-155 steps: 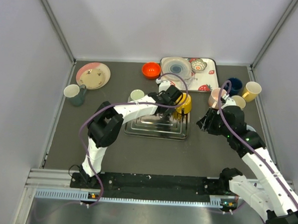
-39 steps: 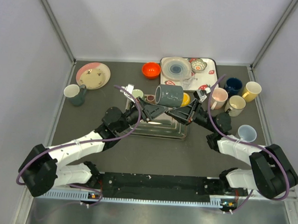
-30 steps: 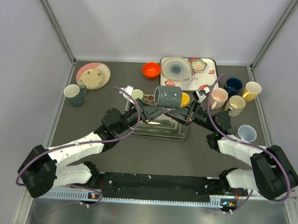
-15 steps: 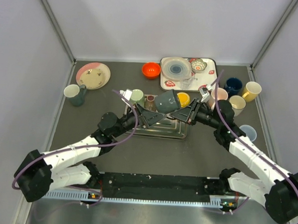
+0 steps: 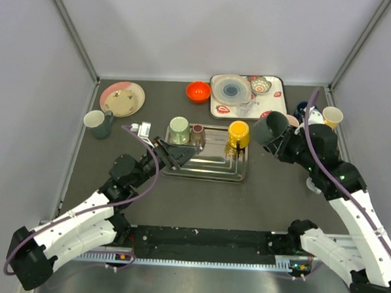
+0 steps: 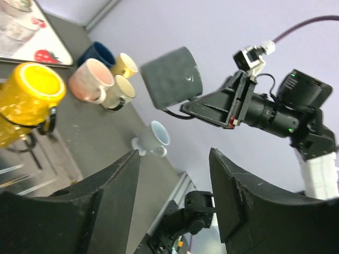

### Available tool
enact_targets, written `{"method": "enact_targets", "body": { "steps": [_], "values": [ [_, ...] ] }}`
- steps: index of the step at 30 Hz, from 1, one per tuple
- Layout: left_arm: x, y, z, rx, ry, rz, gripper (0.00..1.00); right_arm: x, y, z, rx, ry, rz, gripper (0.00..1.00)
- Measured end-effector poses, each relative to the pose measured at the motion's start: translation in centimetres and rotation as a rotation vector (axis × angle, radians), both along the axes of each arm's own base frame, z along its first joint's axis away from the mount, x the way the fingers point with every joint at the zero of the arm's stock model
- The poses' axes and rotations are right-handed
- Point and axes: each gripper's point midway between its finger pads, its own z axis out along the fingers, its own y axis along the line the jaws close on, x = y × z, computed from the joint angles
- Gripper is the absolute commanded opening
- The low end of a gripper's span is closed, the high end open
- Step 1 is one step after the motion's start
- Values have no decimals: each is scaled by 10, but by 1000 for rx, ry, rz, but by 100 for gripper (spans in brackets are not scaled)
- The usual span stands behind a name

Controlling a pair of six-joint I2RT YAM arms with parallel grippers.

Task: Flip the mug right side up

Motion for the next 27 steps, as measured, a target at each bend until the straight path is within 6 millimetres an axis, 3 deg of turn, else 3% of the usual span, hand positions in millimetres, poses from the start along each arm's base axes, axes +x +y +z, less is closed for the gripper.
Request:
{"method": "enact_targets", "body": {
  "steps": [2, 8, 12, 14, 20, 27],
  "values": [
    [3, 6, -6, 41, 3, 39, 59, -2, -30, -12, -96, 29, -109, 0],
    [12, 13, -35, 160, 66, 102, 59, -7, -94, -57, -223, 162, -360, 0],
    [14, 16, -53, 220, 110, 121, 58, -16, -118, -92, -267, 246, -463, 0],
    [15, 18, -58, 237, 124, 130, 58, -18, -125, -100, -274, 269, -501, 0],
    [14, 23, -61, 252, 130, 148, 58, -14, -156, -89, -264, 233, -657, 0],
    [13, 25, -58, 251, 120, 156, 58, -1, -206, -51, -282, 180, -878, 0]
  ]
}}
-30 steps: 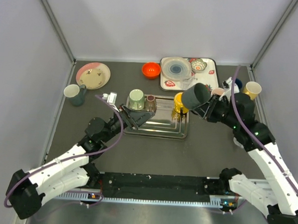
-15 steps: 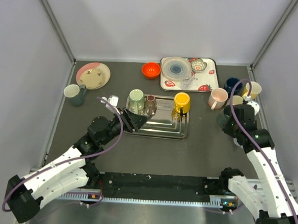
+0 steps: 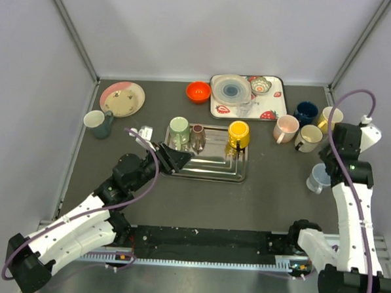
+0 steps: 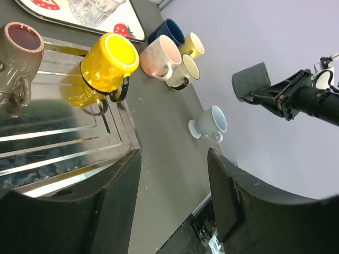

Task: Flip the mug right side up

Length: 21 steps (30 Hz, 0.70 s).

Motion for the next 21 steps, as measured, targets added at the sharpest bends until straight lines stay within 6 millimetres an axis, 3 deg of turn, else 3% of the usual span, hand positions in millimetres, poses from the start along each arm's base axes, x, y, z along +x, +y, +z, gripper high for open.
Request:
{"method": "enact_targets", "body": {
  "steps": [5, 10, 16, 21],
  "values": [
    [0, 0, -3, 8, 9, 0, 58, 15, -38, -5, -9, 47, -153, 0],
    [-2, 2, -9, 14, 17, 4, 58, 29, -66, -38, 56, 132, -251, 0],
    [-2, 7, -11, 23, 16, 24, 58, 41, -90, -69, 116, 180, -312, 0],
    [1, 11, -13, 28, 16, 48, 58, 56, -95, -89, 147, 204, -302, 0]
  ]
}}
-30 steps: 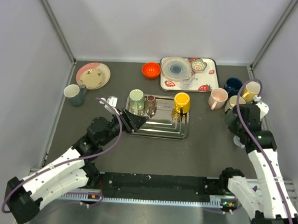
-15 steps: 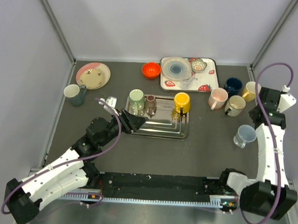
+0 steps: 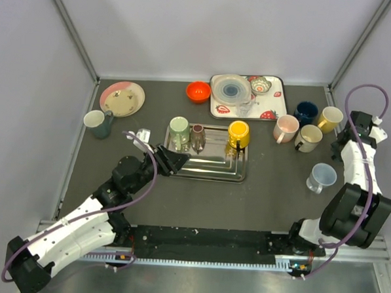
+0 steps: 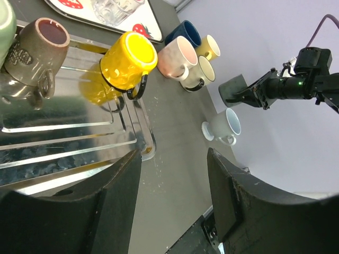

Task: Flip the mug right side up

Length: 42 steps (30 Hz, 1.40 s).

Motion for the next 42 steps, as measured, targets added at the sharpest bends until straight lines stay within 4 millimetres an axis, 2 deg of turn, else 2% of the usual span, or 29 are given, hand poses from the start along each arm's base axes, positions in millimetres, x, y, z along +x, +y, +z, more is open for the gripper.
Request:
{"method": "enact_targets", "body": {
  "steps": [7, 15, 22, 27, 29, 30, 34, 38, 42],
  "values": [
    [3, 1, -12, 29, 31, 14, 57, 20, 0, -22, 37, 8, 35, 0],
    [6, -1, -22, 51, 61, 22, 57, 32, -4, -34, 28, 11, 66, 0],
    [8, -3, -31, 64, 89, 20, 57, 31, -2, -51, 35, 56, 96, 0],
    [8, -4, -32, 62, 99, 20, 57, 31, 0, -54, 30, 65, 109, 1],
    [8, -4, -33, 61, 102, 20, 58, 31, 0, -54, 28, 66, 113, 12],
    [8, -4, -34, 60, 104, 20, 58, 31, 0, -54, 27, 67, 115, 21],
    [7, -4, -37, 63, 112, 16, 59, 30, 1, -57, 27, 69, 116, 35],
    [4, -5, -39, 65, 118, 2, 59, 26, 5, -61, 35, 85, 122, 43],
    [2, -5, -39, 65, 121, -5, 61, 24, 6, -55, 29, 71, 122, 52]
  ]
}}
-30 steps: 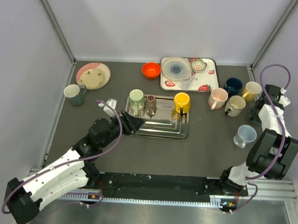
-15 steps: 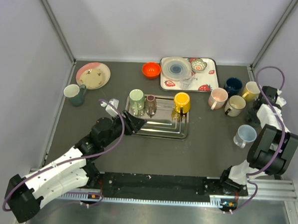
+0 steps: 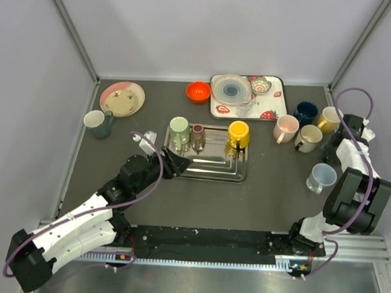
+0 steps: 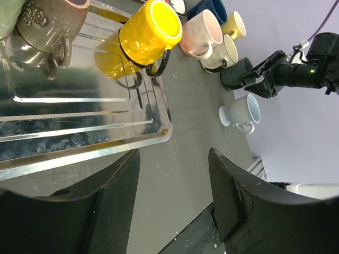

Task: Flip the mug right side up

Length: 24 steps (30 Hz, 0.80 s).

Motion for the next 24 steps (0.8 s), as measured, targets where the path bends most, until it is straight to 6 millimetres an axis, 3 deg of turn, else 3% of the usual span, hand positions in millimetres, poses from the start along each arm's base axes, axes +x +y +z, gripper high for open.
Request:
{"method": "enact_targets", "body": {
  "steps": [4, 7, 14, 19, 24],
  "values": [
    [-3, 3, 1, -2, -7, 1, 63, -2, 5, 18, -3, -45, -4, 60],
    [-2, 5, 1, 4, -15, 11, 72, -5, 12, 39, 0, -91, -6, 65],
    [7, 17, -8, 101, -2, 76, 91, -7, 33, 131, -30, -321, 7, 67],
    [19, 9, -9, 162, 28, 72, 96, -7, 92, 189, -32, -499, 169, 66],
    [25, -25, -12, 242, 53, -3, 95, -9, 171, 205, 14, -566, 427, 67]
  ]
}}
